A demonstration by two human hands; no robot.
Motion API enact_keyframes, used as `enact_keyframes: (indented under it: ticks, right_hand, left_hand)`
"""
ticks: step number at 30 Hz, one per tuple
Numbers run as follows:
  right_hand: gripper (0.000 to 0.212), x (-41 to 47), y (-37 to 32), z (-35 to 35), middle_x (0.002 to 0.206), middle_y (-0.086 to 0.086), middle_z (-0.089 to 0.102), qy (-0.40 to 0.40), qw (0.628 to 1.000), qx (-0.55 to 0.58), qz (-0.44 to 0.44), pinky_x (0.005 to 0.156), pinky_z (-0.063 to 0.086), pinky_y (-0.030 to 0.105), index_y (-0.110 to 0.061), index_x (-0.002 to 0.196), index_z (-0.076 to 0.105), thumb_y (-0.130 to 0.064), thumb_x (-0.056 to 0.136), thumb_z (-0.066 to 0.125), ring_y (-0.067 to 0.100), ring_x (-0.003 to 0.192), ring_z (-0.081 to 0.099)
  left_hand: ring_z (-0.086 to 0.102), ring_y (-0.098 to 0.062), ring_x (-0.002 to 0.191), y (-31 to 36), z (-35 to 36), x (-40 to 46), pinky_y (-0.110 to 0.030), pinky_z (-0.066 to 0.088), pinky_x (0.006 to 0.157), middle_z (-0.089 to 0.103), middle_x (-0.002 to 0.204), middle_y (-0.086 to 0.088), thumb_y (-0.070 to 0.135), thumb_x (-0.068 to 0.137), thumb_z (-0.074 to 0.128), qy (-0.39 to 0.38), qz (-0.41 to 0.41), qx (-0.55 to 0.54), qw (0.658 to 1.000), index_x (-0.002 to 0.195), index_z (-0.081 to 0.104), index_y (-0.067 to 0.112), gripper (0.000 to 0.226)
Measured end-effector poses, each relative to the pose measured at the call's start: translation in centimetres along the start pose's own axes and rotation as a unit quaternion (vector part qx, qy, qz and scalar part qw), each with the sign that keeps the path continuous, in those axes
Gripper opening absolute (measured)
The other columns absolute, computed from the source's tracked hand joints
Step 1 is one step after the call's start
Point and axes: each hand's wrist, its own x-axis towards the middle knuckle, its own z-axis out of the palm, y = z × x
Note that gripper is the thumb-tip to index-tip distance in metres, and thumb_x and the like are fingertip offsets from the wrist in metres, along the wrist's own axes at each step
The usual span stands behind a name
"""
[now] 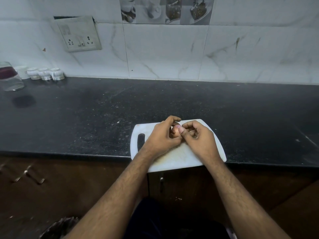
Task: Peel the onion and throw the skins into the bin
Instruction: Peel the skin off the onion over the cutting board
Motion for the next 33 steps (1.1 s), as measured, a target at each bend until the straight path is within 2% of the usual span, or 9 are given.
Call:
enact_keyframes:
  ticks: [5, 10, 15, 19, 21, 25, 27, 30, 33]
  right_hand:
    - [0.005, 0.01, 0.00, -0.11, 0.081, -0.008, 0.078, -0.001, 0.999, 0.018, 0.030, 0.079, 0.063, 0.042, -0.025, 0.092, 0.071, -0.028, 0.096, 0.069, 0.010, 0.068, 0.075]
    - [0.008, 0.10, 0.35, 0.08, 0.082, -0.006, 0.077, 0.011, 0.999, 0.012, 0.032, 0.076, 0.064, 0.046, -0.021, 0.092, 0.070, -0.021, 0.098, 0.066, 0.009, 0.072, 0.076]
    - [0.007, 0.06, 0.18, 0.12, 0.079, -0.005, 0.077, 0.017, 0.999, -0.002, 0.041, 0.076, 0.064, 0.038, -0.017, 0.096, 0.069, -0.020, 0.099, 0.064, 0.006, 0.069, 0.075]
    - [0.009, 0.11, 0.12, 0.16, 0.077, -0.004, 0.077, 0.020, 0.999, -0.006, 0.046, 0.075, 0.064, 0.035, -0.018, 0.094, 0.068, -0.021, 0.100, 0.063, 0.005, 0.068, 0.075]
    - [0.010, 0.08, 0.05, 0.15, 0.077, -0.004, 0.077, 0.027, 0.998, -0.006, 0.053, 0.074, 0.064, 0.035, -0.018, 0.090, 0.067, -0.020, 0.099, 0.063, 0.006, 0.067, 0.075]
    - [0.013, 0.03, -0.16, 0.23, 0.074, -0.001, 0.075, 0.041, 0.996, -0.034, 0.068, 0.072, 0.061, 0.034, -0.015, 0.084, 0.065, -0.017, 0.097, 0.062, 0.007, 0.065, 0.074]
    - [0.013, 0.08, -0.24, 0.26, 0.073, -0.001, 0.074, 0.046, 0.995, -0.058, 0.072, 0.070, 0.059, 0.032, -0.013, 0.083, 0.063, -0.015, 0.096, 0.061, 0.007, 0.065, 0.074]
    - [0.012, 0.08, -0.15, 0.32, 0.072, -0.003, 0.073, 0.056, 0.993, -0.076, 0.076, 0.064, 0.053, 0.018, -0.013, 0.082, 0.063, -0.010, 0.093, 0.061, 0.000, 0.062, 0.071]
    - [0.009, 0.14, 0.00, 0.35, 0.071, -0.005, 0.073, 0.047, 0.993, -0.082, 0.075, 0.058, 0.046, 0.008, -0.013, 0.085, 0.066, -0.008, 0.091, 0.061, -0.003, 0.062, 0.069]
  left_hand:
    - [0.066, -0.009, 0.114, -0.38, 0.00, 0.17, -0.029, 0.057, 0.094, 0.071, 0.121, 0.007, 0.015, 0.083, 0.084, 0.017, 0.000, -0.011, 1.000, 0.130, 0.062, 0.025, 0.053]
    - [0.070, -0.010, 0.107, -0.16, -0.19, 0.11, -0.027, 0.059, 0.090, 0.071, 0.122, 0.007, 0.013, 0.081, 0.087, 0.016, -0.004, -0.023, 1.000, 0.130, 0.063, 0.023, 0.056]
    - [0.070, -0.010, 0.106, -0.10, -0.30, 0.17, -0.025, 0.059, 0.088, 0.071, 0.121, 0.008, 0.014, 0.080, 0.088, 0.011, -0.008, -0.019, 1.000, 0.130, 0.063, 0.026, 0.057]
    - [0.070, -0.021, 0.101, -0.29, -0.39, 0.14, -0.032, 0.059, 0.087, 0.072, 0.119, 0.007, 0.018, 0.079, 0.089, 0.013, -0.017, -0.026, 0.999, 0.127, 0.065, 0.027, 0.055]
    - [0.069, -0.019, 0.106, -0.34, -0.34, 0.16, -0.033, 0.059, 0.088, 0.072, 0.119, 0.007, 0.019, 0.078, 0.089, 0.010, -0.011, -0.027, 1.000, 0.126, 0.065, 0.027, 0.054]
    - [0.061, -0.005, 0.116, -0.37, -0.17, 0.07, -0.013, 0.050, 0.090, 0.064, 0.121, 0.000, 0.016, 0.082, 0.086, 0.012, 0.011, -0.019, 1.000, 0.128, 0.065, 0.026, 0.052]
    - [0.058, -0.004, 0.117, -0.36, -0.12, -0.05, -0.012, 0.050, 0.094, 0.060, 0.120, 0.000, 0.016, 0.084, 0.083, 0.023, 0.013, -0.013, 1.000, 0.130, 0.064, 0.028, 0.051]
    - [0.055, -0.002, 0.118, -0.40, -0.34, -0.13, -0.011, 0.045, 0.095, 0.065, 0.123, 0.005, 0.015, 0.084, 0.078, 0.073, 0.016, -0.016, 0.997, 0.127, 0.063, 0.033, 0.048]
    - [0.064, -0.008, 0.121, -0.44, -0.49, -0.08, -0.023, 0.053, 0.098, 0.071, 0.125, 0.013, 0.008, 0.086, 0.075, 0.074, 0.021, -0.056, 0.996, 0.129, 0.062, 0.030, 0.050]
